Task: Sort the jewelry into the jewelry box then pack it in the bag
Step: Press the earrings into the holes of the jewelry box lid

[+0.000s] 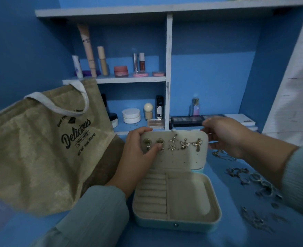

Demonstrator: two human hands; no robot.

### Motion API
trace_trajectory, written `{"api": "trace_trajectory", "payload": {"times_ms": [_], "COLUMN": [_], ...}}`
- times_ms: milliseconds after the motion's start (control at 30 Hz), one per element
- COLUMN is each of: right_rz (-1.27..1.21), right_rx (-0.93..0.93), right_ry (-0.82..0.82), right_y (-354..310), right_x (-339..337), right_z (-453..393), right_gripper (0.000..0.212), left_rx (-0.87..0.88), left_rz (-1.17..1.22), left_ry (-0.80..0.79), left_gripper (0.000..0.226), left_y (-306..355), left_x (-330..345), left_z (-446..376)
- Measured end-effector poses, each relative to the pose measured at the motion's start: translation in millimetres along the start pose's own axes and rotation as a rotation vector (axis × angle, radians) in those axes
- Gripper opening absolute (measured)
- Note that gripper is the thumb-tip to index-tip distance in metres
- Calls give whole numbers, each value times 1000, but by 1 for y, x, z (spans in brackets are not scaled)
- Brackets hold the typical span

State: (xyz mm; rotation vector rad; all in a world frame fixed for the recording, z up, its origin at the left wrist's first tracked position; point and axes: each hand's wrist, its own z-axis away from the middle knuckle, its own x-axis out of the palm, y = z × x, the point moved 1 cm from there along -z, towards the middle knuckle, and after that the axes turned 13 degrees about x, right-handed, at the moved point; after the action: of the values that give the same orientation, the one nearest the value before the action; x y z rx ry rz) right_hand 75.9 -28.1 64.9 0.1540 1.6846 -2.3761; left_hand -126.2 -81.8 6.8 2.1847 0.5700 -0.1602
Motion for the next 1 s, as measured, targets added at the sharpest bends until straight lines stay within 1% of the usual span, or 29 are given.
{"api": "trace_trajectory", "payload": {"times_ms": [200, 267, 333, 400, 467, 500, 567, 633, 733, 800, 833, 867, 900, 933, 1000], "right_rz": [-157, -187, -208, -216, -221, -220, -205, -158, -31, 115, 198, 272, 331, 376, 457], "right_rx": [73, 83, 86, 85, 84, 85, 87, 86, 68, 33, 7, -23, -50, -75, -119], "right_ry": [31, 31, 29, 27, 32, 35, 41, 47, 61, 100, 129, 154, 167, 166, 148], "right_y": [14, 16, 18, 20, 22, 23, 27, 31, 36, 41, 44, 46, 49, 51, 55], "right_x": [0, -1, -2, -1, 0, 1, 2, 3, 3, 4, 4, 4, 4, 4, 5], "right_z": [-9, -12, -13, -15, -16, -17, -20, -21, -24, -25, -25, -25, -25, -25, -24], "right_gripper": [17, 16, 16, 17, 18, 19, 19, 18, 16, 15, 15, 14, 14, 14, 15], "left_rx": [-118, -185, -249, -278, -312, -326, -335, -361, -378, -392, -392, -392, -383, -383, -375], "left_rz": [18, 25, 40, 45, 48, 45, 28, 30, -47, -131, -179, -245, -291, -317, -305], "left_ry": [-48, -63, -63, -69, -90, -111, -139, -139, -203, -256, -283, -318, -349, -368, -369], "left_gripper": [47, 54, 55, 45, 19, 13, 23, 19, 35, 40, 34, 23, 18, 23, 18], "left_y": [-7, -9, -12, -12, -13, -13, -14, -22, -28, -32, -33, -33, -33, -32, -33], "left_x": [3, 4, 4, 3, 2, 3, 3, 2, 2, 4, 5, 6, 6, 7, 7], "left_z": [-16, -18, -18, -15, -12, -11, -8, -6, -4, -2, -1, 0, 1, 0, 1]}}
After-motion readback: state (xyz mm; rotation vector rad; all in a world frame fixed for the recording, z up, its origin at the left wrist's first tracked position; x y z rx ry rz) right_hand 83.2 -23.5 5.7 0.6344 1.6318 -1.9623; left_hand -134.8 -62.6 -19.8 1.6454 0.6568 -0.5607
